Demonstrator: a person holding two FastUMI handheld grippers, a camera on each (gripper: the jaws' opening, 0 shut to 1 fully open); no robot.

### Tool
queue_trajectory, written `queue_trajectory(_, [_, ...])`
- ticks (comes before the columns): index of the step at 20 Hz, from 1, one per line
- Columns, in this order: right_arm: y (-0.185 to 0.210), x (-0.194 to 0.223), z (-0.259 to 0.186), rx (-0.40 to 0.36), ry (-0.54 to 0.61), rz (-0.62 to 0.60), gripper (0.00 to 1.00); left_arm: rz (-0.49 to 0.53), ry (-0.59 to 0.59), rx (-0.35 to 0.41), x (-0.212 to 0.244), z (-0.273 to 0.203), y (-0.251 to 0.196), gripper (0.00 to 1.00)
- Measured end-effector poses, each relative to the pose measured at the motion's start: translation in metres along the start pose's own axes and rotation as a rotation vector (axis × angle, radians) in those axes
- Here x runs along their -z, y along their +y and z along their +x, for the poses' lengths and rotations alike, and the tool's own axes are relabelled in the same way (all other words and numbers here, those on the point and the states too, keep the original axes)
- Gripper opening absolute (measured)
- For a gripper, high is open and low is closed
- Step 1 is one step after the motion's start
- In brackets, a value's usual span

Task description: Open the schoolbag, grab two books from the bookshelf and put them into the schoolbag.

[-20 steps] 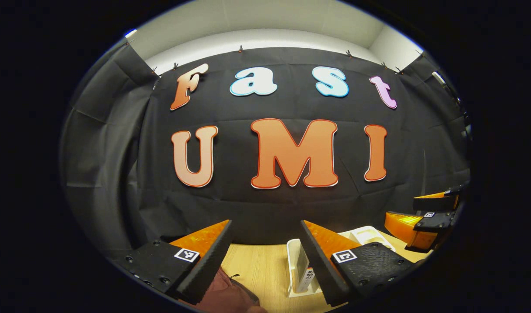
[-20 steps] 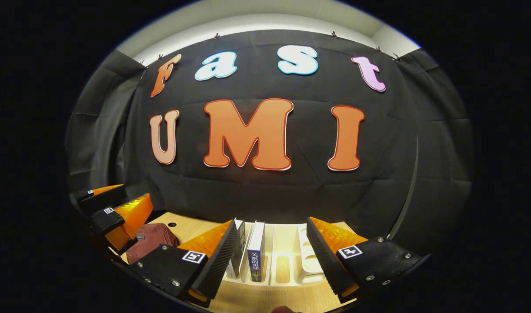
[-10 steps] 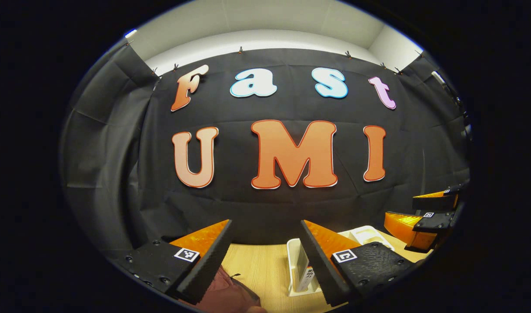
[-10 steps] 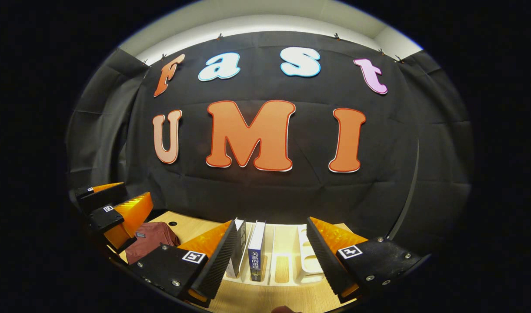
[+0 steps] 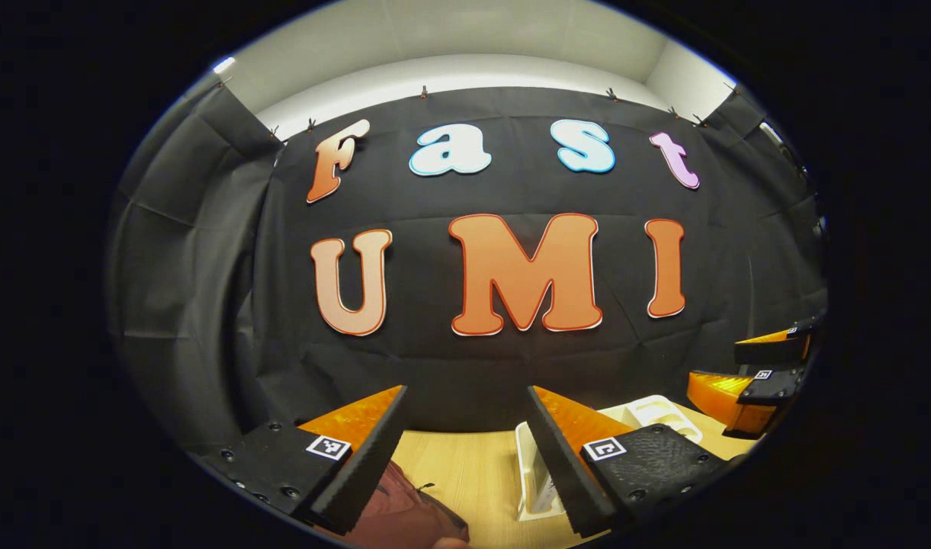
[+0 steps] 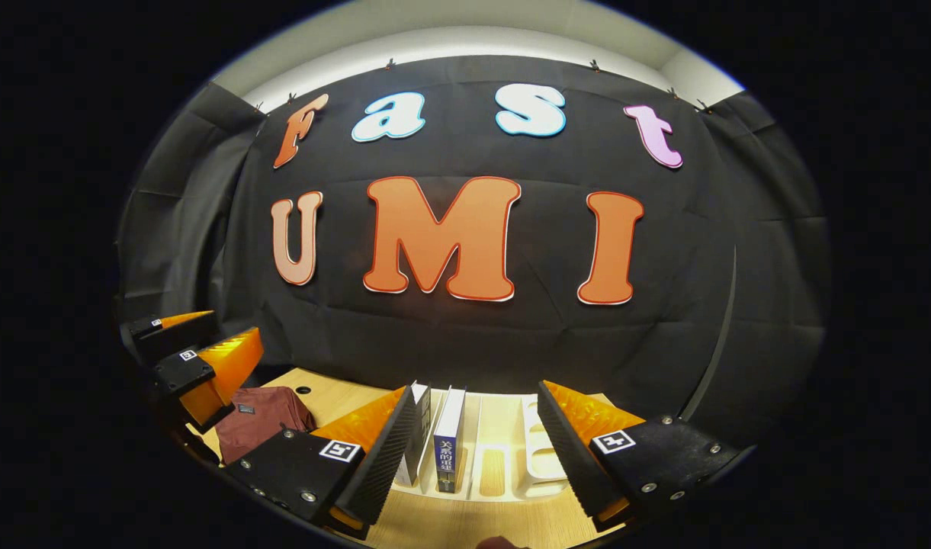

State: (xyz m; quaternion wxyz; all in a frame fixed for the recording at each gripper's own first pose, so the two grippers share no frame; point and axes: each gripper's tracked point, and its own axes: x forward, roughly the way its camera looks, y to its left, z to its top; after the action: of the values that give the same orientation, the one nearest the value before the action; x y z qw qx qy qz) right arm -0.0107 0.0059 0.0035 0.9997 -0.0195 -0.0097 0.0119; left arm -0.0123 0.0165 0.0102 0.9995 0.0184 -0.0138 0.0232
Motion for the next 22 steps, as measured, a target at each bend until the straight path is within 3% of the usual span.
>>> queue_trajectory(15, [-0.006, 0.011, 0.002, 0.018, 0.025, 0.003, 0.94, 0.079, 0.01, -0.031, 0.006, 0.004, 0.01, 0.93])
queue_trajectory(22, [-0.013, 0.024, 0.002, 0.02, 0.05, 0.012, 0.94, 0.166, 0.117, -0.044, 0.047, 0.007, 0.023, 0.93])
